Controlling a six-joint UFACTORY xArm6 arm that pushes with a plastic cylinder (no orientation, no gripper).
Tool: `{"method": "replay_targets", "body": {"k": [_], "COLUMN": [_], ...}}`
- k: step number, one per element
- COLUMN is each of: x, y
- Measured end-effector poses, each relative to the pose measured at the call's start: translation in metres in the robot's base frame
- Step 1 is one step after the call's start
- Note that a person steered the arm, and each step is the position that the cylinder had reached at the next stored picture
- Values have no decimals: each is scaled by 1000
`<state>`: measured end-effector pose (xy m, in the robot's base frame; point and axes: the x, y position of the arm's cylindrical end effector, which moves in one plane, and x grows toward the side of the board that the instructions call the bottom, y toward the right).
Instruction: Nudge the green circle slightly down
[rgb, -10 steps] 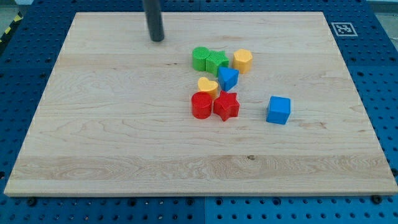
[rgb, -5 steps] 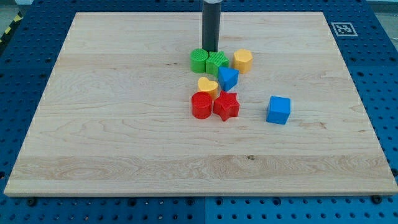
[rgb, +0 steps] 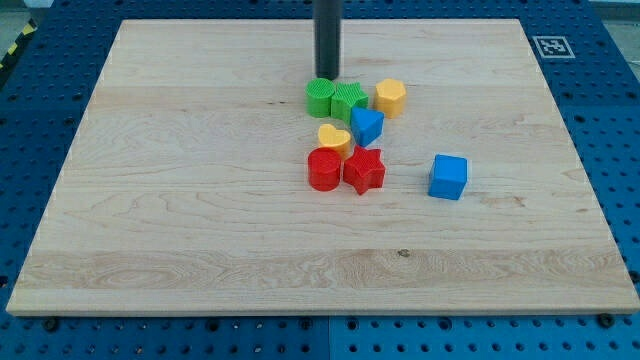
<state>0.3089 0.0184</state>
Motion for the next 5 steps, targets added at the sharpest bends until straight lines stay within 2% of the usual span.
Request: {"method": "replay_targets", "body": {"k": [5], "x": [20], "y": [-27]}}
